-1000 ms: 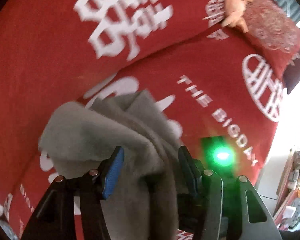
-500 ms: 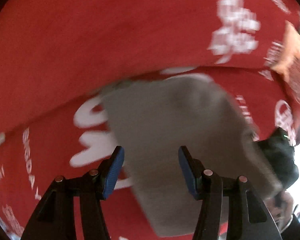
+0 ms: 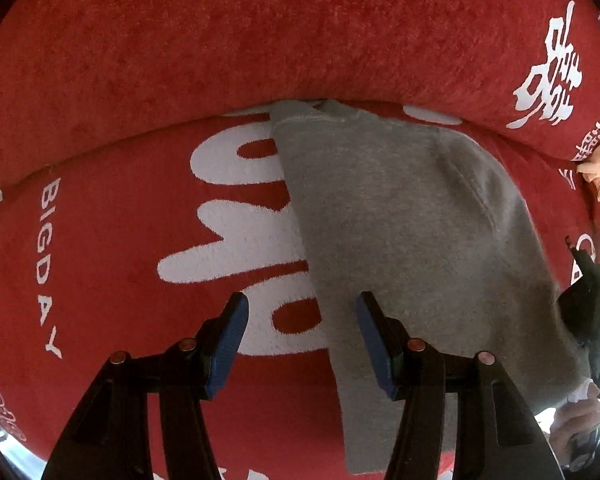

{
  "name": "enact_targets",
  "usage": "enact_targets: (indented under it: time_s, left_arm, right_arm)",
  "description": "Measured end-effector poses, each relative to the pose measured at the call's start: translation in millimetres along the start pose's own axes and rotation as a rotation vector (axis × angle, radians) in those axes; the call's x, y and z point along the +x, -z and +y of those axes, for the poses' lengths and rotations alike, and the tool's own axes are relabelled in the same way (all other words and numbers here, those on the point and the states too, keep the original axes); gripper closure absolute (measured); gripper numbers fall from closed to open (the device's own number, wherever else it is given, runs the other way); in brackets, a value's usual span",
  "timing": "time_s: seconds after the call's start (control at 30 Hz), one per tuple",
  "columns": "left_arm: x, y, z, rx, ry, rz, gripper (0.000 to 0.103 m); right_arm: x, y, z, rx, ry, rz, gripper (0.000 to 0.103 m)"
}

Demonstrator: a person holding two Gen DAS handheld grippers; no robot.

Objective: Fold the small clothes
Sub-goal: 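Release the left tool and pinch the fold with the right tool, then press the folded sweater down with the right tool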

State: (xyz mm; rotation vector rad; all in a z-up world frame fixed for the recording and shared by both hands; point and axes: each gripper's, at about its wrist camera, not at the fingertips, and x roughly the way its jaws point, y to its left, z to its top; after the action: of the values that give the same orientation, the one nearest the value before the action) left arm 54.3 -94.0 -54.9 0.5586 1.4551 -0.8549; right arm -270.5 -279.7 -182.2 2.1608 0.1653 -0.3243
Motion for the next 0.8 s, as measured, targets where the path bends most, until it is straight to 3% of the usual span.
enact_targets:
  time_s: [0.07, 0.13, 0.17, 0.2, 0.27, 0.3, 0.4, 0.47, 0.57, 0.6, 0.63, 0.7, 0.8]
  left_arm:
    - [1.5, -0.1, -0.1, 0.005, -0.002, 0.002, 0.045]
    - [3.3, -1.3, -1.4, 0.009, -0.008, 0.001, 0.045]
    - [4.1, -1.6, -2.0, 0.01, -0.012, -0.001, 0.045]
    - [5.4, -1.5, -2.9, 0.012, -0.026, -0.002, 0.045]
    - [6.2, -3.7, -5.4, 0.015, -0.032, -0.002, 0.045]
    - [2.7, -3.0, -7.9, 0.023, -0.027, -0.009, 0.045]
    - [-5.1, -0.1, -18.0, 0.061, -0.018, -0.029, 0.045]
    - [-3.2, 3.7, -25.0, 0.081, -0.011, -0.021, 0.045]
    - [9.3, 8.8, -31.4, 0.085, -0.009, -0.001, 0.044]
    - [12.0, 9.2, -31.9, 0.083, -0.012, -0.001, 0.033]
    - [14.9, 10.2, -32.1, 0.078, -0.036, -0.009, 0.02]
    - [15.9, 11.7, -30.9, 0.081, -0.065, -0.028, 0.018]
    - [11.8, 13.7, -25.1, 0.082, -0.047, -0.015, 0.018]
  right_arm:
    - [6.5, -2.1, 13.5, -0.086, 0.097, 0.034, 0.035]
    - [26.9, 1.9, 38.4, -0.22, 0.233, 0.088, 0.047]
    - [35.7, 3.6, 49.4, -0.292, 0.308, 0.112, 0.079]
    - [46.2, 7.5, 62.8, -0.39, 0.419, 0.13, 0.084]
    - [61.8, 21.7, 90.1, -0.58, 0.574, 0.146, 0.085]
    - [65.5, 32.2, 106.2, -0.669, 0.609, 0.152, 0.085]
    - [54.3, 45.4, 133.1, -0.778, 0.646, 0.117, 0.086]
    - [44.7, 40.0, 131.0, -0.772, 0.67, 0.108, 0.087]
    - [38.3, 20.3, 100.3, -0.741, 0.797, 0.105, 0.087]
    - [38.3, 12.0, 85.9, -0.715, 0.844, 0.101, 0.087]
    - [37.3, 6.5, 77.7, -0.694, 0.858, 0.095, 0.087]
    - [30.8, 1.7, 76.7, -0.654, 0.811, 0.069, 0.086]
    - [23.1, 5.3, 78.7, -0.662, 0.86, 0.051, 0.079]
